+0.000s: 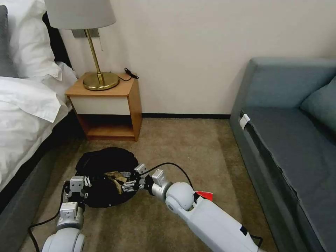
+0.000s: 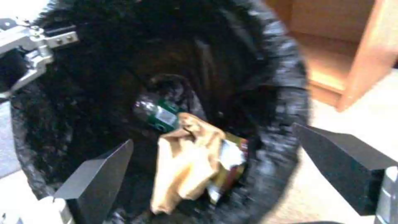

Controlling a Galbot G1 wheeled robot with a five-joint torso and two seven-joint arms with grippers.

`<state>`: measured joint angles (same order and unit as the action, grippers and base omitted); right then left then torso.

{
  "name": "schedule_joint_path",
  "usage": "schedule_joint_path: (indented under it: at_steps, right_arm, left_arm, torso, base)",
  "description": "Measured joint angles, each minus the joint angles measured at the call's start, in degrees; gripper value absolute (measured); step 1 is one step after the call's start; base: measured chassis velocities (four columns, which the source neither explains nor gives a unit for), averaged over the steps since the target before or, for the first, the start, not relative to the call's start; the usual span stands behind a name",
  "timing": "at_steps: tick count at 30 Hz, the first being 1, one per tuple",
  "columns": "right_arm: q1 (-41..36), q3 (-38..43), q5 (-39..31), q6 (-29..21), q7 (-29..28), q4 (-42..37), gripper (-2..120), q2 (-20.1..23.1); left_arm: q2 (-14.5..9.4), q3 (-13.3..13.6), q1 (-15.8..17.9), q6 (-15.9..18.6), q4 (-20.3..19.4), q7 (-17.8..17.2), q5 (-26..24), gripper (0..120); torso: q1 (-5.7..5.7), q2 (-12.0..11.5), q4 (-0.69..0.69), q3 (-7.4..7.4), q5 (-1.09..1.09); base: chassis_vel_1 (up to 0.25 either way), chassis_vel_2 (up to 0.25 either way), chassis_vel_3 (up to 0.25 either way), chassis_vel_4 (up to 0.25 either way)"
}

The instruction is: Pick up the trash bin, then pick up the garbage on the floor and place it into the trash bin.

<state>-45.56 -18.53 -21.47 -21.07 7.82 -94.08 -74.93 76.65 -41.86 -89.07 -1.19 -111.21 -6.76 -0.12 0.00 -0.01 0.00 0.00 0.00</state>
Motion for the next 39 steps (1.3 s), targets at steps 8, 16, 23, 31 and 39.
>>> schedule_joint_path:
  at_steps: [8, 16, 23, 31, 39]
  right_arm:
    - [0.96, 1.77, -1.38, -9.31, -0.88, -4.87, 100, 7.57]
    - [1.40, 1.70, 4.49, -21.45, 2.57, -2.04, 100, 16.84]
    - [0.12, 0.43, 12.25, -20.85, 7.08, 6.02, 100, 16.70]
    - [0.14, 0.09, 17.06, -18.42, 8.51, 12.84, 100, 15.23]
    - [1.68, 1.42, 20.53, -15.48, 9.20, 21.36, 100, 11.76]
  left_arm:
    - [-0.38, -0.69, 0.04, 0.05, 0.45, -0.25, 0.42, 2]
    - [-0.20, -0.65, 0.17, -0.46, 1.00, -0.32, 0.25, 2]
    - [0.04, -0.19, 0.55, -0.27, 0.94, -0.34, -0.29, 2]
    - [-0.08, -0.60, -0.21, -0.66, 1.02, -0.35, -0.85, 2]
    - [-0.18, -1.07, -0.75, -1.84, 1.67, -0.41, -1.16, 2]
  torso:
    - [0.00, 0.00, 0.00, 0.00, 0.03]
    - [0.00, 0.00, 0.00, 0.00, 0.02]
    - [0.00, 0.00, -0.01, 0.01, 0.00]
    - [0.00, 0.00, 0.00, 0.01, 0.00]
    - [0.00, 0.00, 0.01, 0.00, 0.00]
  base:
    - [0.000, 0.000, 0.000, 0.000]
    - [0.000, 0.000, 0.000, 0.000]
    - [0.000, 0.000, 0.000, 0.000]
    - [0.000, 0.000, 0.000, 0.000]
    - [0.000, 0.000, 0.000, 0.000]
